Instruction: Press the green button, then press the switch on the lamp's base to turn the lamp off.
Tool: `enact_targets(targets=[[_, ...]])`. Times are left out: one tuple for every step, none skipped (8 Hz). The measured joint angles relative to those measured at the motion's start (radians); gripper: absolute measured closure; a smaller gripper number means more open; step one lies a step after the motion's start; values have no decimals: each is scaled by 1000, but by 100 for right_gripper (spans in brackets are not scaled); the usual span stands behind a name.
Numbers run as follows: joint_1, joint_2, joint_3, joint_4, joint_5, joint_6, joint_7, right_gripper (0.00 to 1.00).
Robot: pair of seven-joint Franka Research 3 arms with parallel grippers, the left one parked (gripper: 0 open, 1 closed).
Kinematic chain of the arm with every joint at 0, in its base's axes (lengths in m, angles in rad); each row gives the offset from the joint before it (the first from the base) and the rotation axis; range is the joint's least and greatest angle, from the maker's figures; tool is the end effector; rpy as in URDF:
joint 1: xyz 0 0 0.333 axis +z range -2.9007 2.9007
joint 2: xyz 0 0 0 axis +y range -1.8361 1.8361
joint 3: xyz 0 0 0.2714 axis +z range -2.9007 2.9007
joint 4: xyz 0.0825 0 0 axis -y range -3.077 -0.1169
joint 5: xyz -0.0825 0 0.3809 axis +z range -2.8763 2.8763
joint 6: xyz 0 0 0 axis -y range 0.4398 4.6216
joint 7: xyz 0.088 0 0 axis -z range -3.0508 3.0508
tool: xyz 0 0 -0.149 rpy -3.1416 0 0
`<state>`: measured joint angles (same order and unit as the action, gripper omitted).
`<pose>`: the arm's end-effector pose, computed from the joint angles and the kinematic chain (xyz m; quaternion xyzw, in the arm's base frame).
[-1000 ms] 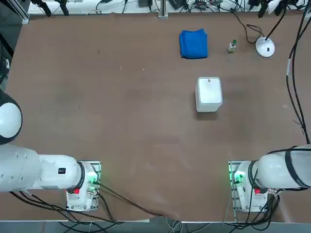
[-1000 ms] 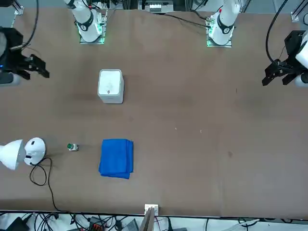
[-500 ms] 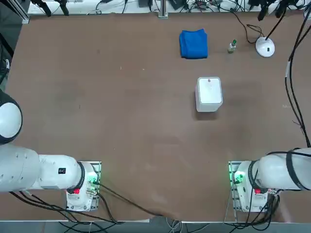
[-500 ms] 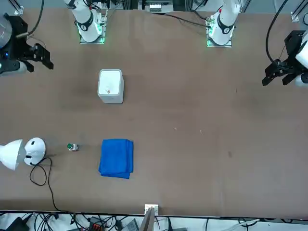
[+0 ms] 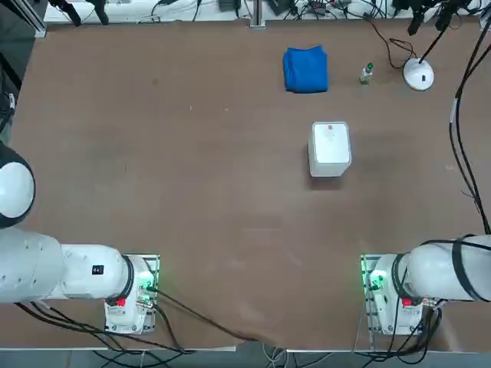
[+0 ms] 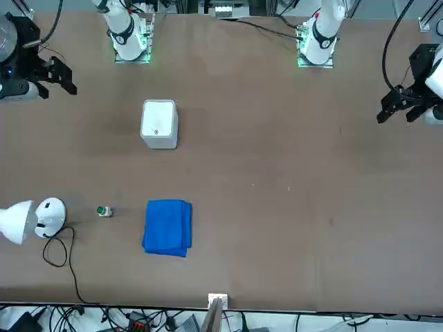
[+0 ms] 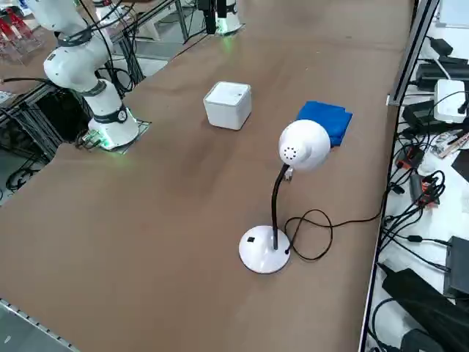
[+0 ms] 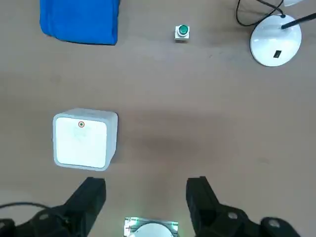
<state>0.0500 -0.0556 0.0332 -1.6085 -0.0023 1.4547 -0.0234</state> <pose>0.5178 0.0432 0.5409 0.9974 0.0531 -0.0490 0.0035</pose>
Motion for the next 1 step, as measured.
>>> enact_targets(targets=[[2,0,-1,0,0,0,0,0]])
